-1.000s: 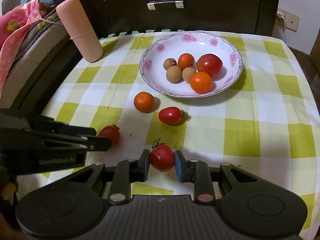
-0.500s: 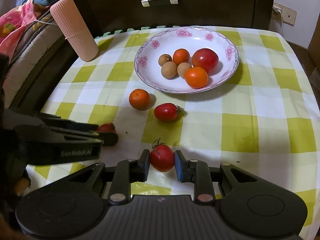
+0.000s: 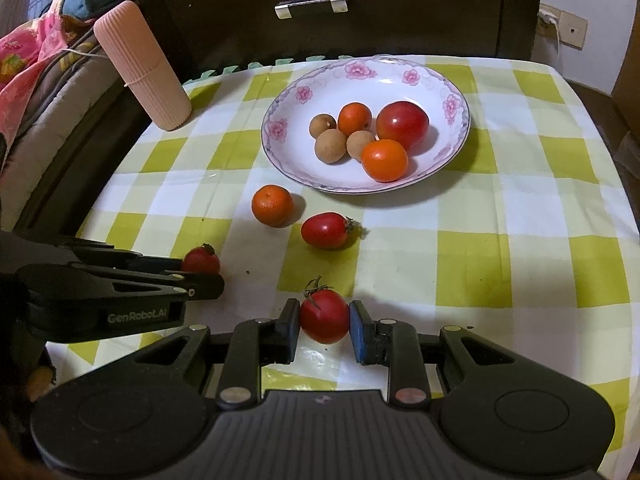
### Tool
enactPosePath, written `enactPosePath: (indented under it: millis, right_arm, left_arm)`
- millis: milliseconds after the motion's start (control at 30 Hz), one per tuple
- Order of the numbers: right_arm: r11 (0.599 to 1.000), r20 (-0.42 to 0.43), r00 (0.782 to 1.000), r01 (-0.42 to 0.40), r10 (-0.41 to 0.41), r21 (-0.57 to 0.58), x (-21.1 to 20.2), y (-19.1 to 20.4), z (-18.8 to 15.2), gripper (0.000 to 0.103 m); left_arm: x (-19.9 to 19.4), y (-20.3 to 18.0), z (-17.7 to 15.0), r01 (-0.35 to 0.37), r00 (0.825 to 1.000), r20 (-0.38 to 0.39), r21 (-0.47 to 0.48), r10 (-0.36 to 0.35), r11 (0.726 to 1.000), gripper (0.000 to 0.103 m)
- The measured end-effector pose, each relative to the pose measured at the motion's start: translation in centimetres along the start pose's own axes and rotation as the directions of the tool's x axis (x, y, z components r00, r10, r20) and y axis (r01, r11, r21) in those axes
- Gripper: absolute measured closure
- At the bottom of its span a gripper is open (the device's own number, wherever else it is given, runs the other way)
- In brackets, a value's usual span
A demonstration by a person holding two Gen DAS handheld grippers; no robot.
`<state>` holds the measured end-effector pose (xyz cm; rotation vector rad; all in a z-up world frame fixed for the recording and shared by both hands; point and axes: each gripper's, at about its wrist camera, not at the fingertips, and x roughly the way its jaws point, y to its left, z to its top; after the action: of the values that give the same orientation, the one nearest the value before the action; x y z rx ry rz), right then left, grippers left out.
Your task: Organize fruits
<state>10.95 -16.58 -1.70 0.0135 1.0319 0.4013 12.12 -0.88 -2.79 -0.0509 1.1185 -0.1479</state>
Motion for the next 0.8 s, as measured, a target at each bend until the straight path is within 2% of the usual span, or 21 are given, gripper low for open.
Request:
enactPosePath:
  millis: [500, 800]
  right_arm:
    - [1.0, 0.014, 1.0, -0.002, 0.002, 0.001, -0.1, 0.0, 0.4, 0.078]
    - [1.0, 0.066, 0.998, 0.004, -0.005, 0.013, -0.1, -0.6, 3.3, 0.078]
  left_arm:
    - [-1.7, -0.1, 1.3, 0.051, 0.997, 0.06, -0.023, -0.05, 0.998, 0.065]
    - [-1.7, -1.0, 4.2, 0.076, 0.992, 0.103, -0.024, -0.073, 0.997, 0.065]
